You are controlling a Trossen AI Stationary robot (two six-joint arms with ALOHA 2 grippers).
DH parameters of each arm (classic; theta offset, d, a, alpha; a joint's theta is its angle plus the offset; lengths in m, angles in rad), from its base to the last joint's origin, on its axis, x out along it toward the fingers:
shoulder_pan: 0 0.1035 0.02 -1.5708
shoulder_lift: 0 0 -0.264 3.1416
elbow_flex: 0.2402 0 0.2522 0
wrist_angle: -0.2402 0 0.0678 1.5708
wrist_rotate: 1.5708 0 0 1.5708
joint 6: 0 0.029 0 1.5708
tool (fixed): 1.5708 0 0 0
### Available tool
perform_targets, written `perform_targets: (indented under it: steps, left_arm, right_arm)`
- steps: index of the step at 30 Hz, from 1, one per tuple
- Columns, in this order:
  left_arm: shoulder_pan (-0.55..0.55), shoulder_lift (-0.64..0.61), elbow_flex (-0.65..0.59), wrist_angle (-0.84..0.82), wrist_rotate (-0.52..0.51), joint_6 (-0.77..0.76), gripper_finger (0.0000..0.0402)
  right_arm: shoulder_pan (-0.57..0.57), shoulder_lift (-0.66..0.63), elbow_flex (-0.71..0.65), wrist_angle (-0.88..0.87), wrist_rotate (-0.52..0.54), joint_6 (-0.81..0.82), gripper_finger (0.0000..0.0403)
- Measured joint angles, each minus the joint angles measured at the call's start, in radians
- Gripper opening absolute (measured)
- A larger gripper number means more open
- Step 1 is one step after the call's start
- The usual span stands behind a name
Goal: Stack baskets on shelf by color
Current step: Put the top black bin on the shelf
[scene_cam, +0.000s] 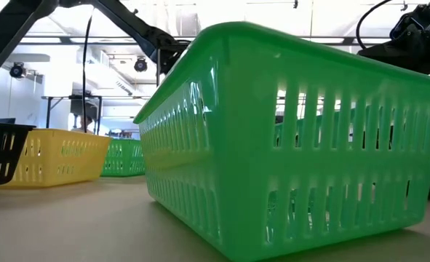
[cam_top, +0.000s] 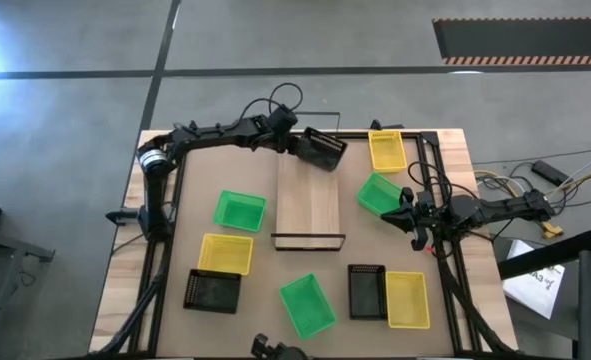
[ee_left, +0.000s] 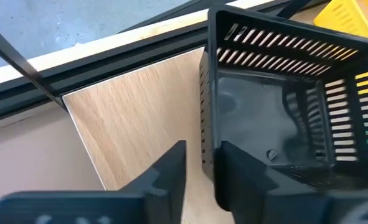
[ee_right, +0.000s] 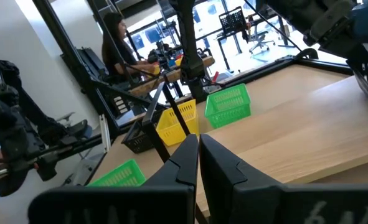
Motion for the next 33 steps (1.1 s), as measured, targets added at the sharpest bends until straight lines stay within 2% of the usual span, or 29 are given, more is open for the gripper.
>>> perform_targets:
  steps: [3, 9, 12, 17, 28, 33]
  left_arm:
    - [0.0, 0.0, -0.001, 0.002, 0.005, 0.0, 0.0051]
    - [0.0, 0.0, -0.003, 0.003, 0.011, 0.0, 0.0043]
    - [-0.001, 0.0, -0.003, -0.002, 0.006, -0.006, 0.0021]
    - [-0.008, -0.024, -0.003, -0.031, -0.009, -0.123, 0.0004]
    - [-0.093, -0.123, -0.007, -0.201, -0.287, -0.334, 0.0001]
    - [-0.117, -0.108, -0.024, -0.197, -0.312, -0.462, 0.0001]
  right_arm:
    - [0.0, 0.0, 0.0, 0.0, 0.0, 0.0, 0.0009]
    - [0.0, 0.0, 0.0, 0.0, 0.0, 0.0, 0.0009]
    - [0.0, 0.0, 0.0, 0.0, 0.0, 0.0, 0.0009]
    - [0.0, 0.0, 0.0, 0.0, 0.0, 0.0, 0.0009]
    - [0.0, 0.0, 0.0, 0.0, 0.0, 0.0, 0.0009]
    - [0.0, 0.0, 0.0, 0.0, 0.0, 0.0, 0.0009]
